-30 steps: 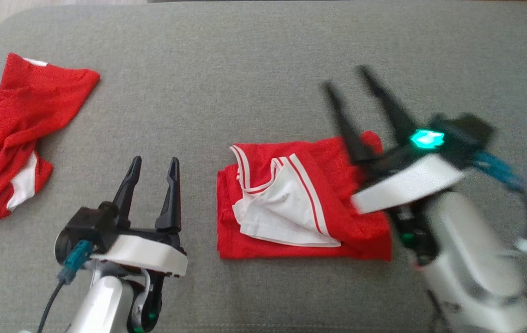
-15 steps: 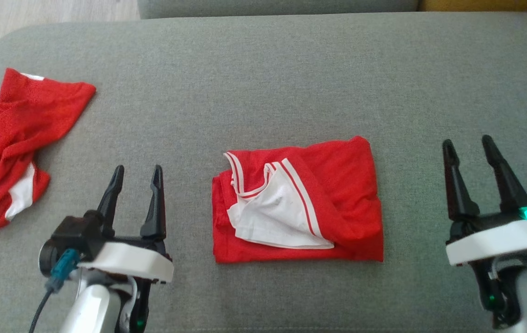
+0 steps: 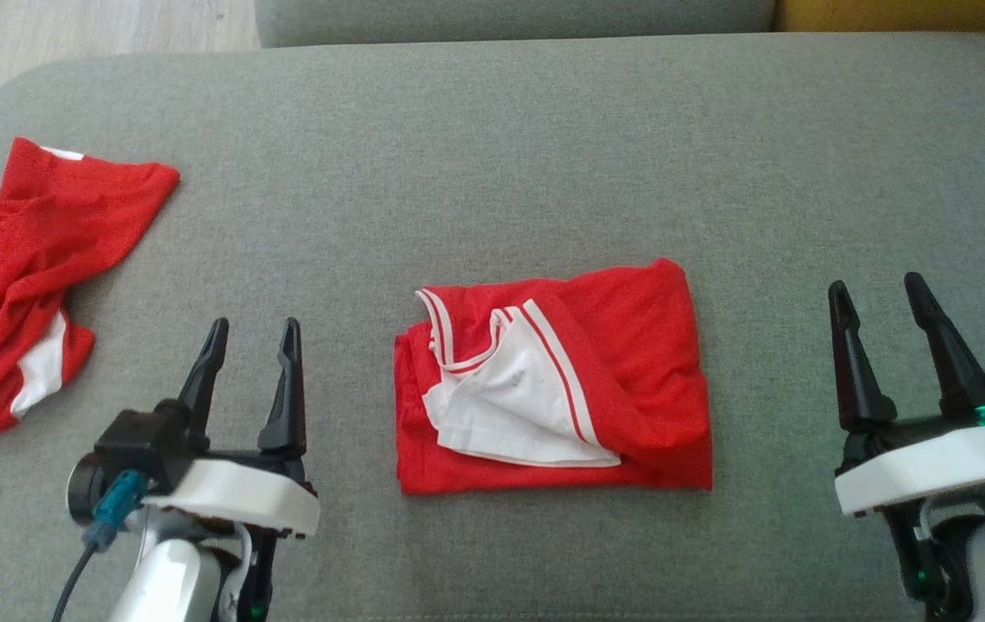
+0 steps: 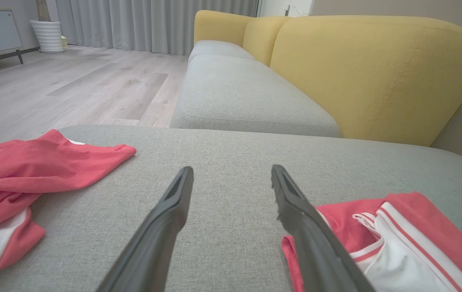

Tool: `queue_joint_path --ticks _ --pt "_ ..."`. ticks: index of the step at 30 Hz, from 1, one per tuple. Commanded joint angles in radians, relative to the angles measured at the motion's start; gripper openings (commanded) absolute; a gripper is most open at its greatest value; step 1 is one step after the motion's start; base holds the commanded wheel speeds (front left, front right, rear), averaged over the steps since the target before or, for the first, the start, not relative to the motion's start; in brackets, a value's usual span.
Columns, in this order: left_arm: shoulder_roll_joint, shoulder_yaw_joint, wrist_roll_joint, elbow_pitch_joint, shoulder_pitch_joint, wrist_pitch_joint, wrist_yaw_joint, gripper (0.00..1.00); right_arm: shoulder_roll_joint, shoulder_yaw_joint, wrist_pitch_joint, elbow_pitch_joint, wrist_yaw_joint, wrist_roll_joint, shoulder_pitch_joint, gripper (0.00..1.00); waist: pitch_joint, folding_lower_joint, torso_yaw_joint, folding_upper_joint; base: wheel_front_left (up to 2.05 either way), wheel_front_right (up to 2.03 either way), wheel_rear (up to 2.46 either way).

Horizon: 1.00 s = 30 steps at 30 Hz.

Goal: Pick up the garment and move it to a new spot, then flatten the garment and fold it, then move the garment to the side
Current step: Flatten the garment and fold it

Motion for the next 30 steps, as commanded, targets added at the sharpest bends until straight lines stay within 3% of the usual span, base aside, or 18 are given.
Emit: queue_joint_path --ticks 1,15,16,17,30 --pt "0.018 0.030 0.001 -0.036 -0.021 0.001 0.009 1.00 -0.009 0.018 0.000 -0.040 0.007 -0.007 -0.013 1.00 0.000 0.0000 0.000 0.0000 0.00 0.00 0.00" --pt "0.020 0.014 -0.002 -0.039 -0.036 0.001 0.011 1.00 -0.013 0.013 0.008 0.002 0.007 -0.012 -0.027 1.00 0.008 0.0000 0.019 0.0000 0.00 0.00 0.00" --pt "0.020 0.012 -0.002 -0.040 -0.038 0.001 0.010 1.00 -0.013 0.019 0.008 0.014 0.007 -0.011 -0.032 0.69 0.013 0.0000 0.022 0.0000 0.00 0.00 0.00" --pt "0.019 0.011 -0.002 -0.040 -0.042 0.001 0.010 1.00 -0.014 0.029 0.010 0.031 0.007 -0.009 -0.038 0.00 0.017 0.0000 0.027 0.0000 0.00 0.00 0.00" --pt "-0.001 -0.003 -0.007 -0.020 -0.088 -0.011 -0.002 1.00 0.008 0.308 -0.022 0.406 0.007 0.079 -0.241 0.00 0.072 0.0000 0.081 0.0000 0.00 0.00 0.00"
